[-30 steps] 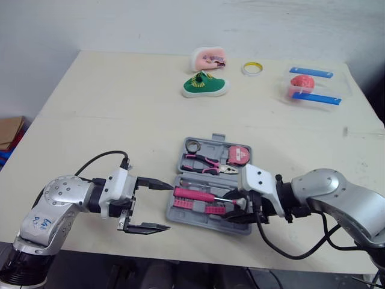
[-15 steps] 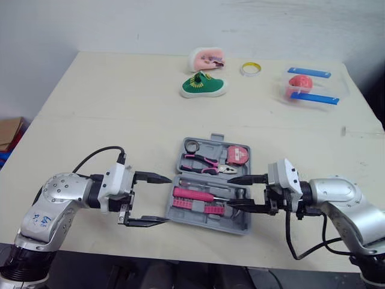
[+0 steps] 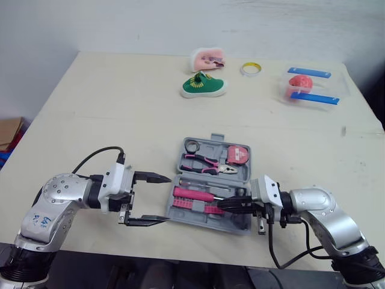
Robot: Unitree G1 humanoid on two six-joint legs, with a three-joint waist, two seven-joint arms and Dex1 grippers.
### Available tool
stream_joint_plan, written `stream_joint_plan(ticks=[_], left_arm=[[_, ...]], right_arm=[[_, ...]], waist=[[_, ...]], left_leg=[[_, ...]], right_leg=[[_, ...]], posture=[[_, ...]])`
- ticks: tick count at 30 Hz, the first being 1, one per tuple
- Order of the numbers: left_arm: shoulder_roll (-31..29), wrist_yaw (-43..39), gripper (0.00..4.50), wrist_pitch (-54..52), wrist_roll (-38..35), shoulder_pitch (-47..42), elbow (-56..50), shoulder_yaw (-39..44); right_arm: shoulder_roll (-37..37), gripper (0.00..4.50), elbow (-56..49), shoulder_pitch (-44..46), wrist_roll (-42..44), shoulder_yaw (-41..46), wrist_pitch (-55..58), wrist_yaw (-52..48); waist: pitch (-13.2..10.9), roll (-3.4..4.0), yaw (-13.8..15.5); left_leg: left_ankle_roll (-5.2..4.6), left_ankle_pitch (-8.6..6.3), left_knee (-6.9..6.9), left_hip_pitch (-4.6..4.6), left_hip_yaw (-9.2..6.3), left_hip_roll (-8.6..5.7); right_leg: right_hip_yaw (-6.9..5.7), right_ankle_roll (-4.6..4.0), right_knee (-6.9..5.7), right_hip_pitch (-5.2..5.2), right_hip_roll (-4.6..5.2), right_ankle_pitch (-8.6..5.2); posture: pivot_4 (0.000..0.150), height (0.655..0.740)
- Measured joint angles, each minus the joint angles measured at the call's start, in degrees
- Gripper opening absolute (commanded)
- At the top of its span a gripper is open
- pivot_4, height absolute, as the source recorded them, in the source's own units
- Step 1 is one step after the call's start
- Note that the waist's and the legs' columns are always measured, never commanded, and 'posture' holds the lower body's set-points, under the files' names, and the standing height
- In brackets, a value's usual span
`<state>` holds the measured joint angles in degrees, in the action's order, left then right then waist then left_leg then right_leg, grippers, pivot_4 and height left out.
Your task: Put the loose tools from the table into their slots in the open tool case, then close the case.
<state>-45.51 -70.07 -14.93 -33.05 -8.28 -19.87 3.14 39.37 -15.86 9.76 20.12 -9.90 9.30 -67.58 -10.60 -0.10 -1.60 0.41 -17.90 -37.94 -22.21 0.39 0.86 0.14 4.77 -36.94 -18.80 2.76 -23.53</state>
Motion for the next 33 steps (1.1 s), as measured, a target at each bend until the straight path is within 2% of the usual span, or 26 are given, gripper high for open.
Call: stream_joint_plan(ticks=[7, 13, 19, 24, 28, 30, 31, 33], left_arm=[[0.00, 0.75, 4.50, -1.03, 0.00, -0.52, -0.28, -0.11], [-0.01, 2.89, 4.50, -3.93, -0.44, -2.77, -2.24, -0.23], [-0.01, 3.52, 4.50, -4.96, -0.43, -2.80, -2.06, -0.21], [-0.01, 3.07, 4.50, -3.75, -0.23, -2.20, -1.50, 0.18], [-1.41, 3.25, 4.50, -1.59, 1.74, 1.08, 2.16, 3.27], [-1.53, 3.96, 4.50, 0.10, 2.59, 1.99, 3.51, 5.29], [-1.84, 4.94, 4.50, 0.63, 2.95, 3.42, 6.68, 8.11], [-3.59, 6.98, 4.50, 3.05, 5.07, 6.48, 16.51, 15.25]], right_arm=[[-0.52, 0.01, 5.11, 0.10, -4.60, -1.53, -5.52, 0.11], [0.53, 0.01, 5.39, -0.10, -8.44, -3.58, -11.59, 0.15], [1.00, 0.01, 4.20, 0.79, -11.18, -5.28, -11.53, 1.61], [0.99, 0.01, 3.19, -0.33, -9.46, -4.24, -10.26, 2.07], [-0.05, 0.01, 2.62, -5.71, -1.50, 4.01, -6.69, 4.86], [0.43, 0.65, 1.30, -7.46, 1.80, 9.95, -6.62, 6.03], [3.19, 0.87, -0.14, -10.51, 5.93, 15.07, -2.98, 5.62], [8.28, 1.86, 1.74, -14.39, 9.62, 26.84, 1.06, 5.81]], waist=[[0.00, 0.00, 0.03], [0.05, -0.08, 0.03], [0.20, -0.31, -0.05], [0.24, -0.38, 0.02], [0.21, -0.34, 0.11], [0.19, -0.31, 0.10], [0.15, -0.15, 0.18], [0.08, -0.08, 0.23]], left_leg=[[0.00, 0.00, -0.02, 0.00, 0.00, -0.01], [0.00, 0.00, -0.02, 0.14, -0.02, -0.01], [0.01, 0.00, -0.02, 0.28, -0.02, 0.01], [0.01, 0.00, -0.01, 0.28, -0.04, 0.01], [0.00, 0.00, -0.03, 0.12, -0.06, -0.01], [-0.02, -0.01, -0.08, 0.13, -0.06, -0.02], [-0.04, -0.03, -0.03, 0.12, -0.07, -0.03], [-0.06, -0.03, 0.02, 0.12, -0.07, -0.03]], right_leg=[[0.00, 0.00, -0.01, 0.01, 0.01, 0.00], [0.00, 0.00, 0.01, 0.17, 0.00, 0.00], [0.01, 0.00, 0.00, 0.27, -0.01, 0.00], [0.00, 0.00, 0.01, 0.28, 0.00, 0.00], [-0.01, 0.00, 0.03, 0.19, 0.01, 0.00], [0.00, 0.00, 0.02, 0.20, 0.03, 0.00], [-0.02, 0.00, 0.03, 0.22, 0.04, 0.00], [-0.04, 0.00, 0.07, 0.19, 0.02, 0.00]], posture=[[0.150, 0.7400], [0.150, 0.7400], [0.150, 0.7400], [0.150, 0.7400], [0.150, 0.7400], [0.150, 0.7400], [0.150, 0.7400], [0.150, 0.7400]])
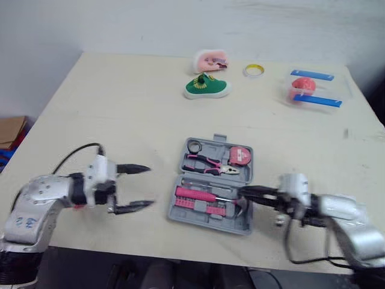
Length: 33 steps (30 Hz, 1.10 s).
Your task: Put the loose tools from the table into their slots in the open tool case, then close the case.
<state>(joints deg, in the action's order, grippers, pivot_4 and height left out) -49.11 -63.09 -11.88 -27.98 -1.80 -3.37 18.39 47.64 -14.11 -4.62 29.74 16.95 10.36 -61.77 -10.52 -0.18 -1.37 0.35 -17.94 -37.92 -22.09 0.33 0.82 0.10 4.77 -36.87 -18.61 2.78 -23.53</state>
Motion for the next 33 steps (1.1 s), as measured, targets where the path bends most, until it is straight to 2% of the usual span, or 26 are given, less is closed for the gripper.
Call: stream_joint_plan(ticks=[3, 5, 8, 13, 19, 27, 33], left_arm=[[-0.47, 1.29, 4.50, 6.09, 2.06, 0.20, 10.73, 5.84], [-1.45, 1.19, 4.50, 10.26, 3.53, 0.11, 16.84, 7.82], [-3.99, 0.99, 4.50, 16.04, 5.48, -1.31, 28.36, 9.67], [-7.77, 3.08, 4.50, 22.38, 6.35, -3.08, 43.19, 13.85], [-11.13, 3.52, 4.50, 27.81, 7.23, 0.33, 56.92, 17.04], [-11.40, 0.84, 4.50, 29.54, 5.73, -0.18, 58.63, 17.69], [-10.08, -5.91, 4.50, 27.25, 5.05, -2.60, 52.18, 14.73]], right_arm=[[1.35, 3.46, 3.96, -2.12, -1.19, 11.24, -5.28, 0.63], [1.36, 4.40, 8.27, -4.56, -4.09, 14.34, -10.79, 0.17], [1.53, 4.46, 18.31, -5.86, -6.96, 17.20, -18.38, -1.47], [5.53, 4.46, 39.09, -4.79, -7.01, 24.54, -29.42, -3.69], [6.49, 4.46, 53.12, -5.85, -8.19, 26.38, -37.37, -3.25], [4.88, 4.46, 50.17, -4.27, -6.00, 24.75, -38.44, -4.12], [-0.45, 4.46, 35.18, -0.71, 0.02, 17.96, -29.52, -6.02]], waist=[[0.06, -0.18, -0.22], [0.08, -0.22, -0.24], [0.08, -0.22, -0.30], [0.07, -0.22, -0.46], [0.04, -0.33, -1.24], [0.07, -0.35, -2.08], [0.07, -0.35, -1.84]], left_leg=[[-0.09, -0.05, 0.01, 0.09, 0.01, 0.03], [-0.33, -0.19, 0.02, 0.10, 0.04, 0.02], [-0.35, -0.20, 0.03, 0.10, 0.14, -0.01], [-0.37, -0.21, 0.20, 0.23, 0.22, -0.05], [-0.37, -0.16, 0.82, 0.96, 0.82, -0.07], [-0.35, -0.14, 0.86, 1.05, 0.92, -0.07], [-0.32, -0.13, 0.79, 0.99, 0.93, -0.07]], right_leg=[[0.02, -0.01, 0.13, 0.01, -0.01, -0.01], [0.06, -0.01, 0.18, 0.02, 0.02, -0.01], [0.11, -0.01, 0.15, -0.04, 0.07, -0.01], [0.08, -0.01, 0.04, -0.03, 0.19, -0.01], [0.11, -0.12, -0.03, 0.05, 0.42, -0.07], [0.14, -0.11, -0.18, 0.00, 0.46, -0.07], [0.13, -0.11, -0.27, -0.04, 0.49, -0.07]], posture=[[0.150, 0.7400], [0.150, 0.7400], [0.150, 0.7400], [0.150, 0.7400], [0.150, 0.7400], [0.150, 0.7400], [0.150, 0.7400]])
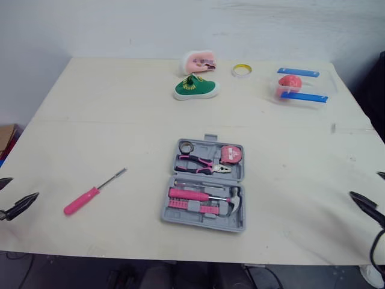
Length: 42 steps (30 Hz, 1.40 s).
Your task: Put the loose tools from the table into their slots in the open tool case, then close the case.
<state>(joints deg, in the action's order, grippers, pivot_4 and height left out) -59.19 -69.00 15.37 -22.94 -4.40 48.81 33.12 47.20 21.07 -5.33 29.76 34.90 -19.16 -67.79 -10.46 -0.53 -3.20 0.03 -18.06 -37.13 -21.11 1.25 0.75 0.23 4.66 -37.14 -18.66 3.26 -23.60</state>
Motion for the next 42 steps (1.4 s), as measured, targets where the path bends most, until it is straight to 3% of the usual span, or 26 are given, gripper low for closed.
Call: stream_joint_plan(ticks=[5, 10, 19, 25, 26, 27, 34, 36, 42], left_arm=[[-0.45, -7.12, 4.50, -5.73, -0.51, 1.48, -9.22, -3.59], [0.03, -8.38, 4.50, -13.17, -0.99, 2.18, -18.13, -7.08], [4.16, 0.00, 4.50, -17.21, 3.11, 2.34, -26.48, -12.96], [5.08, 3.87, 4.50, -20.42, 5.26, 2.41, -29.41, -15.12], [5.04, 3.81, 3.95, -21.35, 5.24, 2.95, -30.78, -15.18], [5.04, 3.81, 3.72, -21.57, 5.23, 3.18, -31.18, -15.17], [5.25, 3.99, 0.81, -22.90, 4.82, 5.28, -34.66, -15.02], [5.89, 4.59, 0.55, -21.78, 4.93, 5.47, -34.99, -15.01], [10.50, 5.49, 0.55, -16.86, 3.35, 5.03, -40.49, -14.74]], right_arm=[[-3.91, 4.46, -17.77, 0.77, 6.91, -4.25, 7.25, 1.05], [-7.69, 4.46, -29.05, 1.90, 8.85, -9.74, 9.69, 2.03], [-10.30, 4.46, -45.69, 0.16, 11.70, -21.93, 14.48, -0.17], [-10.37, 4.46, -47.23, 2.02, 12.07, -23.33, 17.03, 1.69], [-9.92, 4.50, -47.23, 2.13, 12.04, -23.32, 17.34, 1.69], [-9.65, 4.50, -47.23, 2.13, 12.02, -23.31, 17.57, 1.68], [-9.08, 4.50, -47.23, 1.81, 11.75, -23.28, 18.15, 1.31], [-9.08, 4.50, -47.21, 1.61, 11.68, -23.27, 18.15, 0.99], [-7.26, 4.50, -45.11, -0.52, 11.58, -23.00, 18.75, -1.12]], waist=[[0.00, 0.00, 0.09], [0.00, 0.00, 0.17], [0.00, -0.01, 0.19], [0.00, -0.21, 0.28], [0.00, -0.21, 0.30], [0.00, -0.21, 0.32], [0.00, -0.21, 0.35], [0.00, -0.21, 0.41], [-0.02, -0.34, 1.56]], left_leg=[[0.01, 0.01, 0.00, -0.07, -0.04, 0.00], [0.00, 0.00, -0.06, -0.09, -0.05, 0.00], [-0.01, 0.00, -0.11, -0.10, -0.08, -0.01], [0.00, 0.00, -0.09, -0.10, -0.12, -0.01], [0.00, 0.00, -0.08, -0.10, -0.13, -0.01], [0.00, 0.00, -0.08, -0.10, -0.12, -0.01], [0.00, 0.00, -0.08, -0.08, -0.12, -0.01], [-0.01, 0.00, -0.08, -0.08, -0.12, -0.01], [0.00, 0.00, -0.16, -0.15, -0.14, -0.02]], right_leg=[[-0.08, 0.00, -0.25, -0.04, 0.00, 0.00], [-0.06, 0.00, -0.25, -0.02, 0.01, 0.00], [-0.06, 0.00, -0.25, -0.01, 0.00, 0.00], [-0.10, 0.00, -0.23, -0.02, 0.01, 0.00], [-0.11, 0.00, -0.22, 0.00, 0.01, 0.00], [-0.10, 0.00, -0.20, 0.00, 0.02, 0.00], [-0.11, 0.00, 0.09, 0.03, 0.02, 0.00], [-0.11, 0.00, 0.11, 0.04, 0.02, 0.00], [-0.15, 0.00, 0.17, 0.05, 0.04, 0.00]], posture=[[0.150, 0.7400], [0.150, 0.7400], [0.150, 0.7400], [0.150, 0.7400], [0.150, 0.7400], [0.150, 0.7400], [0.150, 0.7400], [0.150, 0.7400], [0.150, 0.7400]])
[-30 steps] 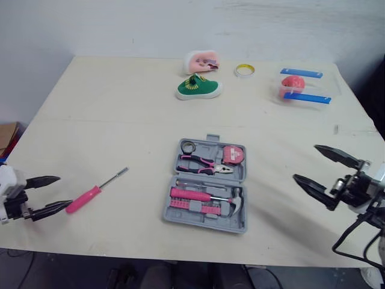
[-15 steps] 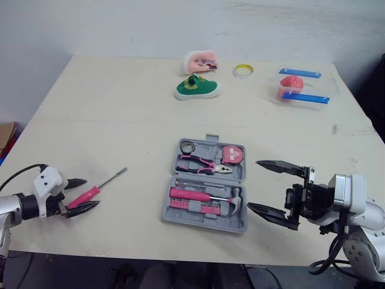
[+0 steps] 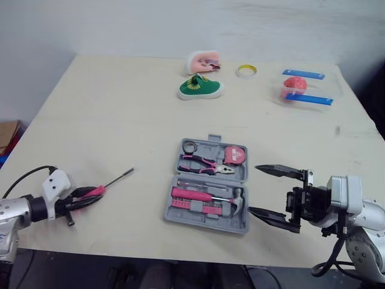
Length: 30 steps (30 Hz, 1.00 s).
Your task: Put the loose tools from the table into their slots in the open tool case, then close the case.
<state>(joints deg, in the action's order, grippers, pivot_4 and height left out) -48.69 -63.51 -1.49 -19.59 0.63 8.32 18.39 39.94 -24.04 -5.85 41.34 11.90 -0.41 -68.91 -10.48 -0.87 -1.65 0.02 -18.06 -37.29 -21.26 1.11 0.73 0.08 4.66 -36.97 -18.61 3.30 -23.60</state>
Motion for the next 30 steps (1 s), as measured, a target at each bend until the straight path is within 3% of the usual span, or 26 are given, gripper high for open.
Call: stream_joint_plan(ticks=[9, 14, 21, 30], left_arm=[[-0.13, -1.38, 0.55, -8.19, -5.54, -5.49, -22.10, -7.22], [0.52, -0.81, 0.55, -18.07, -5.74, -12.99, -31.92, -19.70], [1.36, 0.84, 0.55, -25.88, 2.50, -24.09, -34.65, -33.75], [3.15, 1.59, 0.55, -32.39, 8.80, -26.63, -34.85, -43.65]], right_arm=[[1.33, 4.50, 4.87, -3.23, -1.22, 2.83, -2.41, -5.46], [0.76, 4.50, 10.20, -4.51, -2.87, 3.59, -5.24, -8.20], [0.71, 4.50, 10.94, -7.47, -4.47, 3.60, -7.00, -10.14], [0.73, 4.50, 4.79, -9.45, -4.26, 3.80, -4.99, -7.13]], waist=[[-0.01, 0.01, 0.00], [-0.04, 0.07, 0.11], [-0.04, 0.07, -0.03], [-0.04, 0.07, 0.37]], left_leg=[[0.17, 0.10, -0.01, 0.03, -0.05, -0.04], [0.27, 0.19, -0.05, 0.02, 0.00, -0.05], [0.33, 0.22, -0.07, 0.04, 0.03, 0.01], [0.35, 0.24, -0.13, -0.01, -0.02, 0.06]], right_leg=[[-0.02, 0.01, 0.06, 0.11, -0.04, 0.01], [0.06, 0.03, 0.07, 0.15, -0.12, 0.02], [0.19, 0.03, 0.06, 0.14, -0.28, 0.02], [0.21, 0.03, 0.08, 0.14, -0.31, 0.02]], posture=[[0.150, 0.7400], [0.150, 0.7400], [0.150, 0.7400], [0.150, 0.7400]])
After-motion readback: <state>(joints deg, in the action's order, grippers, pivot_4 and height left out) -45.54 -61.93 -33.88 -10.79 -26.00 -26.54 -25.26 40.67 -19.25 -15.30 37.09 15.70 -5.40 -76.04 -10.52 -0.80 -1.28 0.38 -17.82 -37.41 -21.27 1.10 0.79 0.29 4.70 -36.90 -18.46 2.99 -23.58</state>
